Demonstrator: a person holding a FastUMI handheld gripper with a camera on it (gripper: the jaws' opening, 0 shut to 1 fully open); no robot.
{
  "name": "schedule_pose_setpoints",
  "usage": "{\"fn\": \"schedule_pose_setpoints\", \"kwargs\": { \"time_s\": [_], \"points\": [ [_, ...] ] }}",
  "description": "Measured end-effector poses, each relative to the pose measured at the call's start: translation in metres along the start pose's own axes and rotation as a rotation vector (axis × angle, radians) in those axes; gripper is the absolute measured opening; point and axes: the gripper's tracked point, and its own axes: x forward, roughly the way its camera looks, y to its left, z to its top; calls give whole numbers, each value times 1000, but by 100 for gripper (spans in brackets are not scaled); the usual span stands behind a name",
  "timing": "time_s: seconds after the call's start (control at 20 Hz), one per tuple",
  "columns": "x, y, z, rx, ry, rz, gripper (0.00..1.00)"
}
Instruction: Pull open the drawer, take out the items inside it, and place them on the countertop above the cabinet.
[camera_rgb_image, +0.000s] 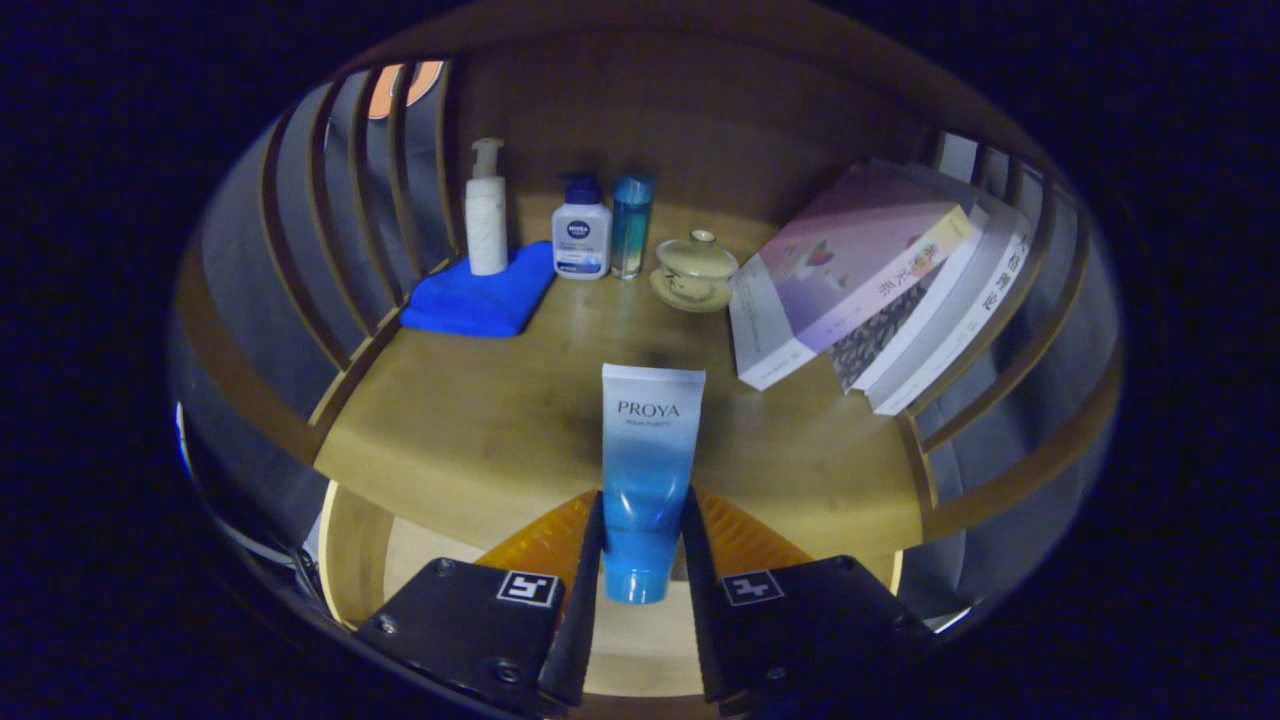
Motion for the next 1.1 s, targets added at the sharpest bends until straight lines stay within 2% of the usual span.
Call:
{"fn": "schedule_pose_setpoints", "kwargs": {
  "time_s": [0.25,0.4,0.7,1.0,1.1],
  "points": [
    [26,0,2,35,-13,-33,46],
    [37,4,1,37,-8,-20,47],
    [49,8,2,-20,-55,-23,52],
    [18,21,-5,-23,-121,32,56],
    [-2,22,-13,-10,-131,56,67]
  ]
}}
